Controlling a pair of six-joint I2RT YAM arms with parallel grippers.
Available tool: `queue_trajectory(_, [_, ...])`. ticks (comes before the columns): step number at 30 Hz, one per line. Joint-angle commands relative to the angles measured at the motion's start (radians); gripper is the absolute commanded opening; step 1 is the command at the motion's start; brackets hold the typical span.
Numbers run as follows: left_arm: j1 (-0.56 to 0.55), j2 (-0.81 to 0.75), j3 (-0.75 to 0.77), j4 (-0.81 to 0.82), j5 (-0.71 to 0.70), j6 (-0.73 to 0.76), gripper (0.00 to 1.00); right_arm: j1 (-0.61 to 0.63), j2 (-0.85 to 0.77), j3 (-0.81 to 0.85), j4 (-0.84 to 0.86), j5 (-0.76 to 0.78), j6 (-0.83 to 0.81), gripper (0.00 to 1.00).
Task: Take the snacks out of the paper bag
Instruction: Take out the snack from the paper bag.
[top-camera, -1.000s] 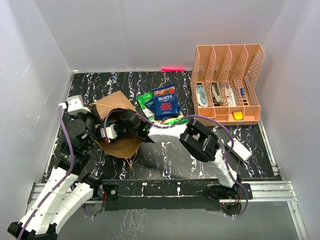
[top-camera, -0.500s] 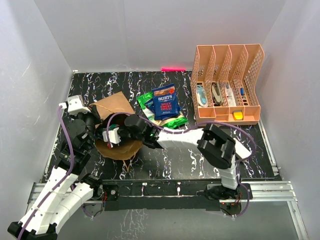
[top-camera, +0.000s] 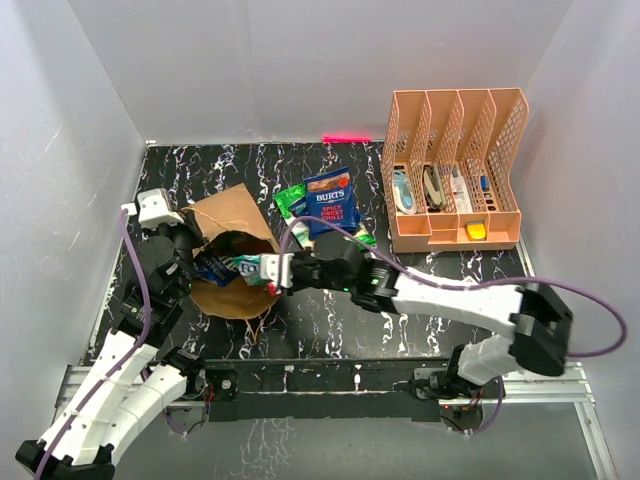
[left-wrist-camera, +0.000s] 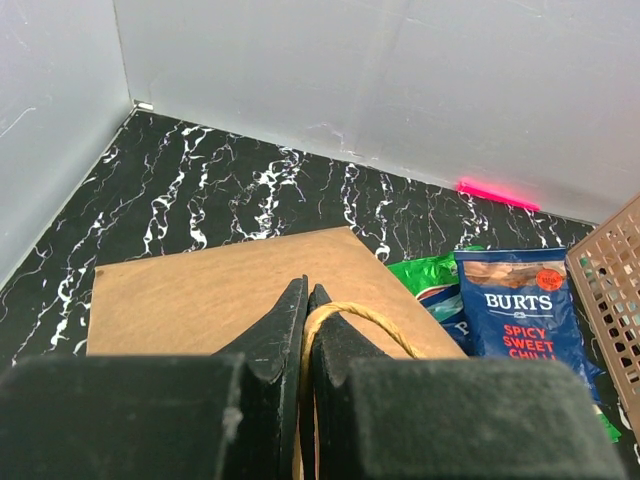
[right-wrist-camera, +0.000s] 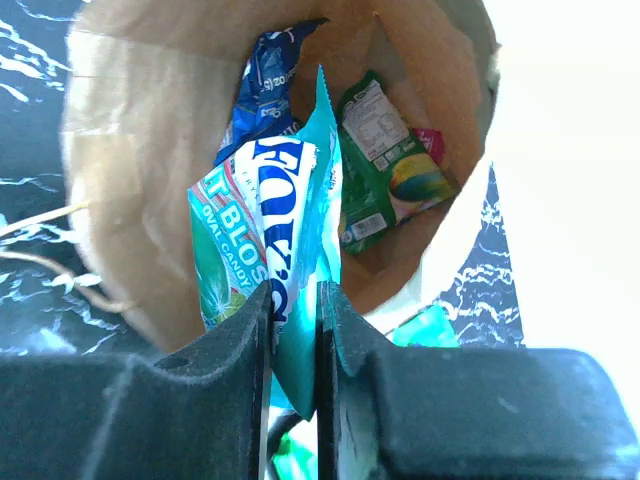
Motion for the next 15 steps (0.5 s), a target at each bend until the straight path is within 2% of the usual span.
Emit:
queue_trajectory(1, [-0.003, 0.003, 0.018, 0.017, -0.019, -0.002, 0.00, 0.000, -0.235, -0.064, -0.025, -0.010, 0.091, 0.08])
queue_trajectory(9, [-0.003, 0.015, 0.020, 0.014, -0.013, -0.002, 0.00, -0.001, -0.516, -0.299, -0.053, 0.191, 0.195, 0.08])
queue_trajectory(15, [-0.003, 0.025, 0.022, 0.015, -0.009, -0.002, 0.00, -0.003, -0.546, -0.395, -0.053, 0.442, 0.296, 0.08])
